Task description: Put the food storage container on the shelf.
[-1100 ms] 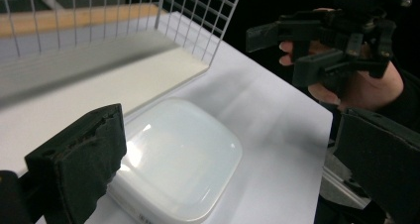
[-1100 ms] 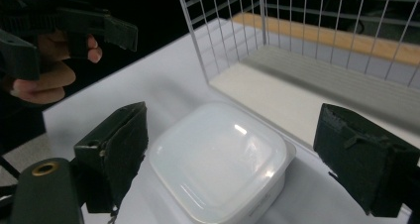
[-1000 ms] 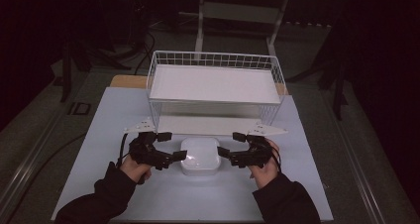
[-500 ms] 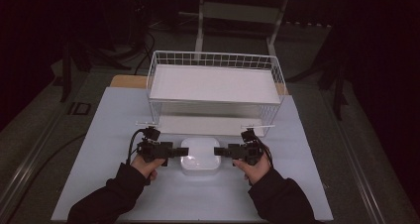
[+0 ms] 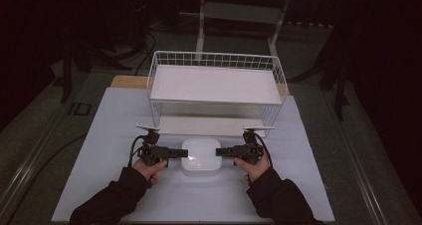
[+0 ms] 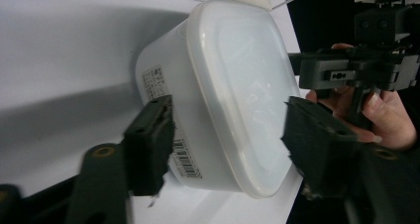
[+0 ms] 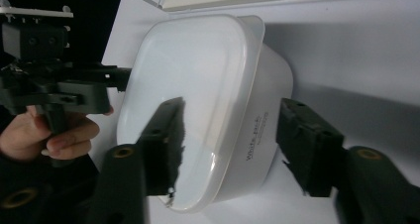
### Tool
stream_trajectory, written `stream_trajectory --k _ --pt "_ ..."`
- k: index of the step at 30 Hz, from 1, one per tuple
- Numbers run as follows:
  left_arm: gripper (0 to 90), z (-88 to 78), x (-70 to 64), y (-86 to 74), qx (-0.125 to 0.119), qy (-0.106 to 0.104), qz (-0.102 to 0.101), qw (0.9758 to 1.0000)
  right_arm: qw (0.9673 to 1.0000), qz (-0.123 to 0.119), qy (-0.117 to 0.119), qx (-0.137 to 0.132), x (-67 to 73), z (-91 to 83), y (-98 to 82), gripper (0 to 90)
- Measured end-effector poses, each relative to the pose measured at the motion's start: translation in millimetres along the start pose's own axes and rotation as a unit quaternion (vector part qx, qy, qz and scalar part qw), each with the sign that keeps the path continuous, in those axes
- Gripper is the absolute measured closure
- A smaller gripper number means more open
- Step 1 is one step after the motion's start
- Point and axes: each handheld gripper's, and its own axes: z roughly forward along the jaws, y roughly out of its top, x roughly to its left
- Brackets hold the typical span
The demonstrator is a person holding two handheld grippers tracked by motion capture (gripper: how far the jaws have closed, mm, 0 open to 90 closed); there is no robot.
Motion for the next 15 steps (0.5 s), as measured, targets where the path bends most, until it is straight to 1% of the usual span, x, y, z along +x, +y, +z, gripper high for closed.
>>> stream_trajectory --k 1,3,4,5,7,9,11,13,14,15 --pt "42.0 0.8 0.4 -0.2 0.003 0.005 -0.003 1.0000 1.0000 0.001 -0.003 0.001 0.4 0.5 -0.2 49.9" --pt "44.8 1.8 3.0 -0.7 0.009 0.004 -0.011 0.9999 0.9999 0.004 -0.007 0.007 0.8 1.8 -0.5 53.0" --pt "47.0 2.8 4.0 -1.0 0.010 0.001 -0.016 0.9998 0.9999 0.006 -0.007 0.007 0.8 2.2 -0.7 55.0" --pt "49.2 3.0 5.5 -1.3 0.012 -0.002 -0.016 0.9998 0.9999 0.009 -0.003 0.009 0.8 2.4 -0.5 56.8" --pt "53.8 3.9 6.8 -1.7 0.014 -0.016 -0.022 0.9995 0.9998 0.014 0.002 0.010 2.3 1.9 -0.3 62.2" --pt "54.8 4.3 6.1 -2.1 0.011 -0.013 -0.019 0.9997 0.9999 0.011 -0.006 0.010 5.0 1.7 -0.4 63.2" --pt "55.3 3.9 4.0 -1.8 0.011 -0.007 -0.016 0.9998 0.9998 0.012 -0.007 0.013 5.3 1.3 -0.2 64.0" --pt "56.3 3.3 1.3 -1.5 0.012 0.001 -0.009 0.9999 0.9998 -0.009 -0.011 0.014 6.6 0.8 -0.3 64.8" --pt "57.4 2.6 -0.6 -1.0 0.012 0.006 -0.005 0.9999 0.9997 -0.012 -0.016 0.014 8.1 0.8 -0.4 65.2" --pt "59.2 1.5 -1.8 -0.3 0.012 0.010 0.000 0.9999 0.9997 -0.006 -0.020 0.015 9.3 0.7 -0.3 65.4"
